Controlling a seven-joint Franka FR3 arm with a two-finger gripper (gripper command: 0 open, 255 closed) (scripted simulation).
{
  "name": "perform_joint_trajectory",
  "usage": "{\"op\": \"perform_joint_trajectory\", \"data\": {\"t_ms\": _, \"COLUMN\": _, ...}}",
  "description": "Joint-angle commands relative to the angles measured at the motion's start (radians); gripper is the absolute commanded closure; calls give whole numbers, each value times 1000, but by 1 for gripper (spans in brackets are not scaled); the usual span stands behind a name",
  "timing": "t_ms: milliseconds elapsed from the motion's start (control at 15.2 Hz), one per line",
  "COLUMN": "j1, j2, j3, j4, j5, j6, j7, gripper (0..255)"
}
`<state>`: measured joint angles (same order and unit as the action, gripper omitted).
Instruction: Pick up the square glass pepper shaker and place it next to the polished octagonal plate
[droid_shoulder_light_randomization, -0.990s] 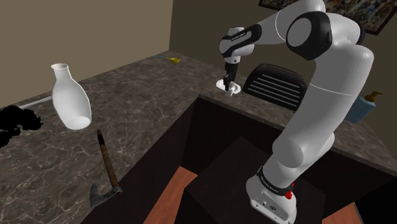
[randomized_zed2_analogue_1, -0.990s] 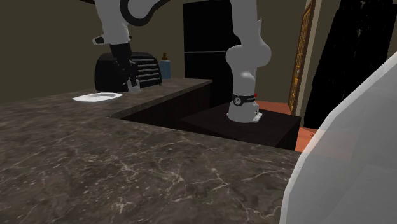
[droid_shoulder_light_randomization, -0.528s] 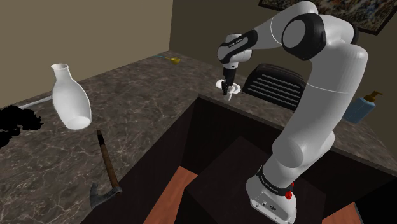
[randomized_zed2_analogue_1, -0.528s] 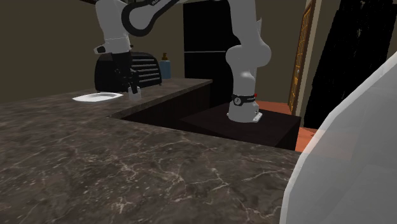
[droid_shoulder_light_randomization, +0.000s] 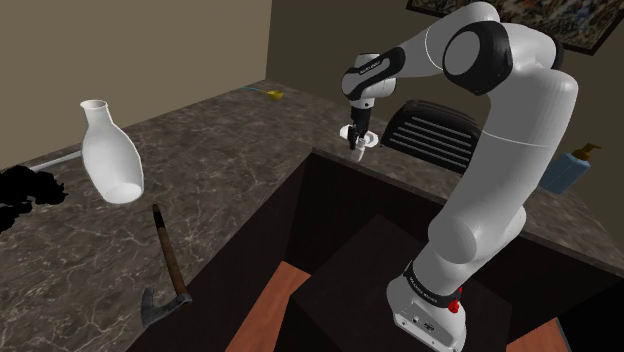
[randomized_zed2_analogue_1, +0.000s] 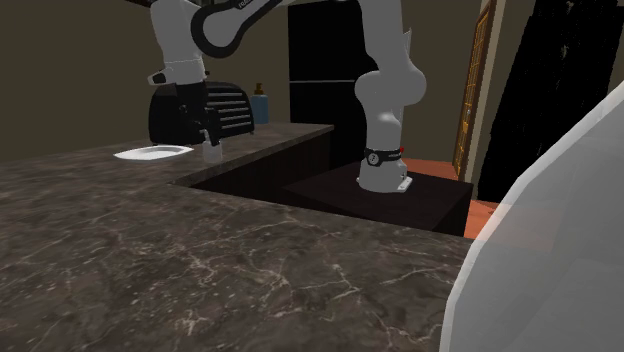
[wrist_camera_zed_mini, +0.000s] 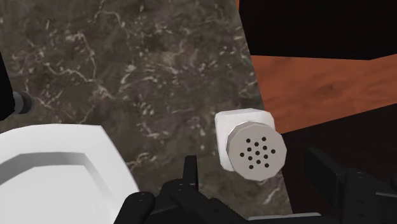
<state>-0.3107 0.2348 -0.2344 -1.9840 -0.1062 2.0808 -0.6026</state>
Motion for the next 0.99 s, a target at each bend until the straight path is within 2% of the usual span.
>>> {"op": "perform_joint_trajectory", "data": {"t_ms": 0, "j1": 0, "j2": 0, "j3": 0, "j4": 0, "j5": 0, "j6": 0, "j7": 0, "gripper": 0}}
{"op": "perform_joint_trajectory", "data": {"t_ms": 198, "j1": 0, "j2": 0, "j3": 0, "j4": 0, "j5": 0, "j6": 0, "j7": 0, "gripper": 0}}
{"op": "perform_joint_trajectory", "data": {"t_ms": 462, "j1": 10, "j2": -37, "j3": 4, "j4": 84, "j5": -2, "j6": -121, "j7": 2, "gripper": 0}}
{"op": "perform_joint_trajectory", "data": {"t_ms": 924, "j1": 10, "j2": -37, "j3": 4, "j4": 84, "j5": -2, "j6": -121, "j7": 2, "gripper": 0}}
